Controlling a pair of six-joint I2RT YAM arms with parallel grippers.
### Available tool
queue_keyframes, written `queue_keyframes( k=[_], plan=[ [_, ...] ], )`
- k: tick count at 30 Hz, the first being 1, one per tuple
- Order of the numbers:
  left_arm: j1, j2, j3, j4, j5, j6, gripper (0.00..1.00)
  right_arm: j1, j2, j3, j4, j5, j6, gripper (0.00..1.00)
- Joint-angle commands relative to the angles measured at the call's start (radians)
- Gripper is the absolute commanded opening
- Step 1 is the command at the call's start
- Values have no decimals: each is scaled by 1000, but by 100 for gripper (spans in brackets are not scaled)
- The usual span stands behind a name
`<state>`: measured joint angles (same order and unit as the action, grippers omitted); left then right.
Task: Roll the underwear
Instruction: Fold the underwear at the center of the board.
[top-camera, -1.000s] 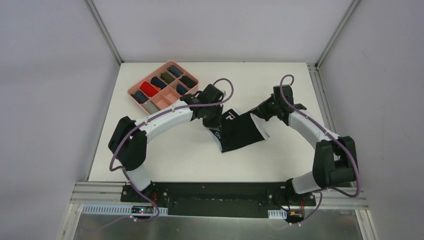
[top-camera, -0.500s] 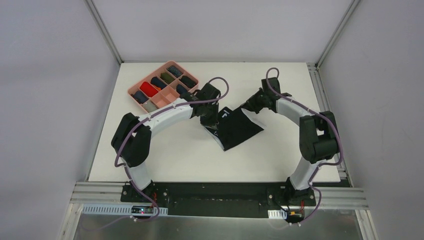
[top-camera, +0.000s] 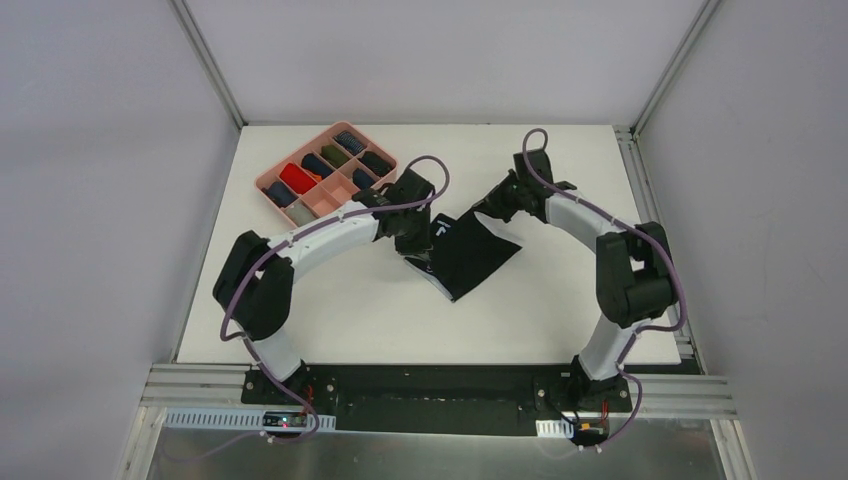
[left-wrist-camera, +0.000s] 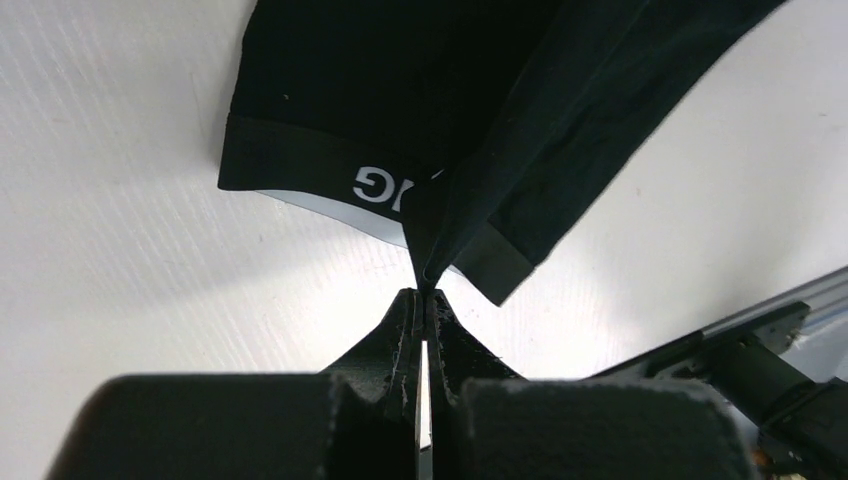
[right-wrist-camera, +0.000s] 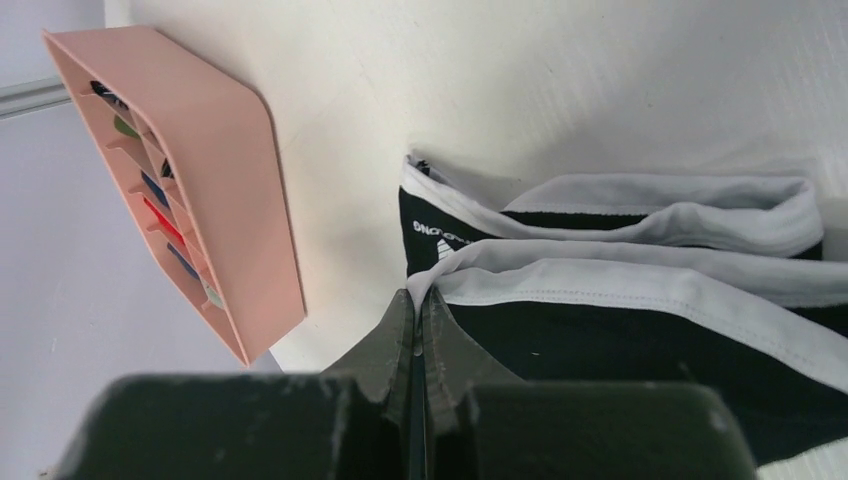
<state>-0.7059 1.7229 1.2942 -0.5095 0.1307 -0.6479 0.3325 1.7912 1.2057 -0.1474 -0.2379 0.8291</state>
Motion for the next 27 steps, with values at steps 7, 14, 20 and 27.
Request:
queue_keyframes(
  k=[7, 14, 20, 27],
  plan=[
    [-103, -110, 26, -20, 86, -81, 0, -4, -219, -67, 1, 117, -20, 0],
    [-142, -148, 15, -19, 49, -134, 0, -1, -247, -74, -9, 119, -29, 0],
    [-141, -222, -33, -21, -29, -158, 0, 13, -218, -33, -19, 120, -42, 0],
    [-106, -257, -113, -22, -76, -200, 0, 57, -94, 91, -48, 125, -71, 0]
  ],
)
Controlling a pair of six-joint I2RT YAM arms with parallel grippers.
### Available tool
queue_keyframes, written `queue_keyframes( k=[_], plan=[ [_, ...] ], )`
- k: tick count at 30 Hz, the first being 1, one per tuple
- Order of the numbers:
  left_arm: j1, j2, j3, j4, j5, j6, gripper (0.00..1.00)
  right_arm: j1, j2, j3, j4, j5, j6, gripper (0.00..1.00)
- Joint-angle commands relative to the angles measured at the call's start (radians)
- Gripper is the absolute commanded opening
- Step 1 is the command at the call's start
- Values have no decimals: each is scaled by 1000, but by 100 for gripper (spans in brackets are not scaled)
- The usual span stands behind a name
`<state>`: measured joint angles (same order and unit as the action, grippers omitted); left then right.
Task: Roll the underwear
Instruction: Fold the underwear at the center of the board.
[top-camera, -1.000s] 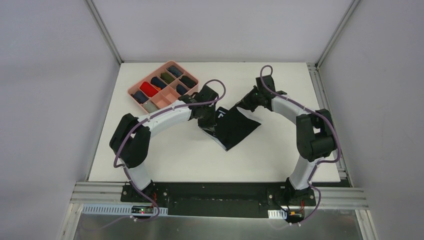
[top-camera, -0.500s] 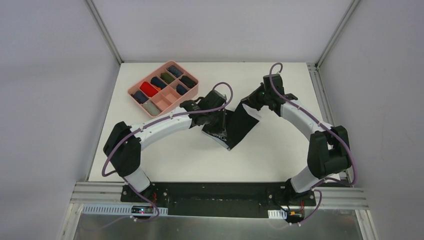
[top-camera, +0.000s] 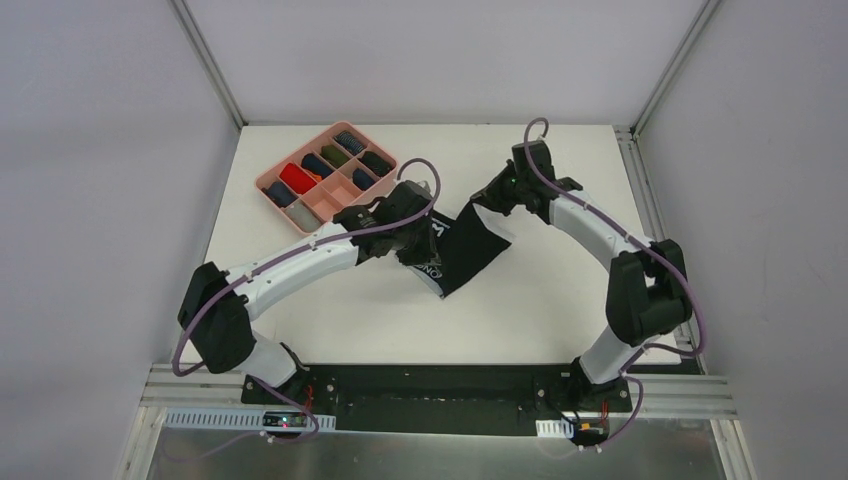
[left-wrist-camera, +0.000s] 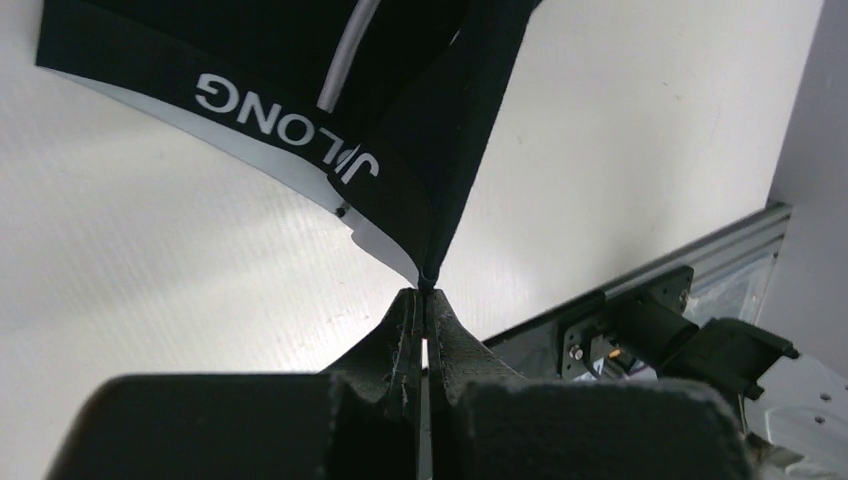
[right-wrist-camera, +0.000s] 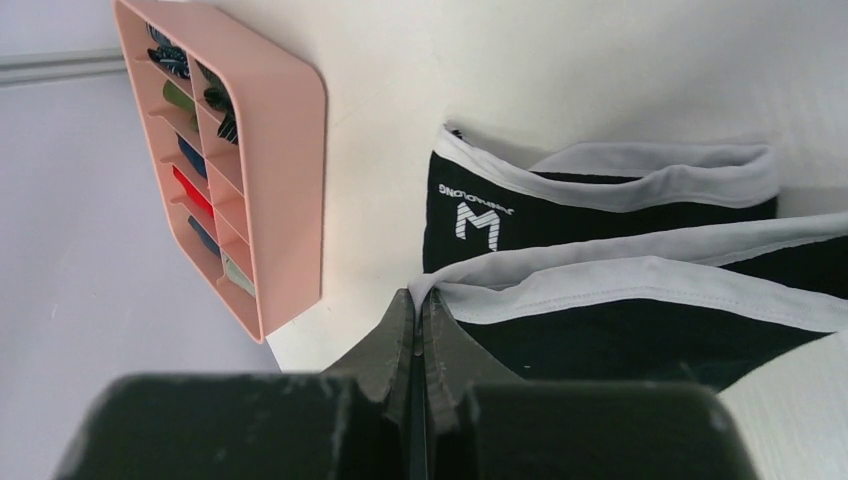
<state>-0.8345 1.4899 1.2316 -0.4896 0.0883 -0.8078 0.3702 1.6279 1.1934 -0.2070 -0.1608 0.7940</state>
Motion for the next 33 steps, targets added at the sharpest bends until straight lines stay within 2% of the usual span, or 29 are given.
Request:
queue_keyframes(
  k=[1, 16, 19, 23, 26, 27, 30, 33],
  plan=[
    [27, -21, -60, -41, -34, -40, 0, 25, 94, 122, 8, 47, -40, 0],
    [136, 41, -157, 27, -64, 10, 0, 85, 395, 385, -40, 23, -77, 0],
    [154, 75, -164, 34, -106, 0, 0, 98, 444, 434, -36, 20, -76, 0],
    [182, 109, -150, 33, -191, -16, 33, 105, 498, 502, -17, -32, -77, 40],
    [195, 72, -147, 18, -231, -43, 42, 103, 467, 505, -13, -62, -100, 61],
    [195, 51, -152, 14, -250, -53, 43, 99, 443, 491, -14, -68, -109, 65],
    [195, -22, -186, 8, -295, -78, 38, 79, 330, 384, -1, -51, -130, 67],
    [195, -61, -210, 12, -302, -66, 34, 44, 211, 241, 5, -39, -141, 63]
  ],
)
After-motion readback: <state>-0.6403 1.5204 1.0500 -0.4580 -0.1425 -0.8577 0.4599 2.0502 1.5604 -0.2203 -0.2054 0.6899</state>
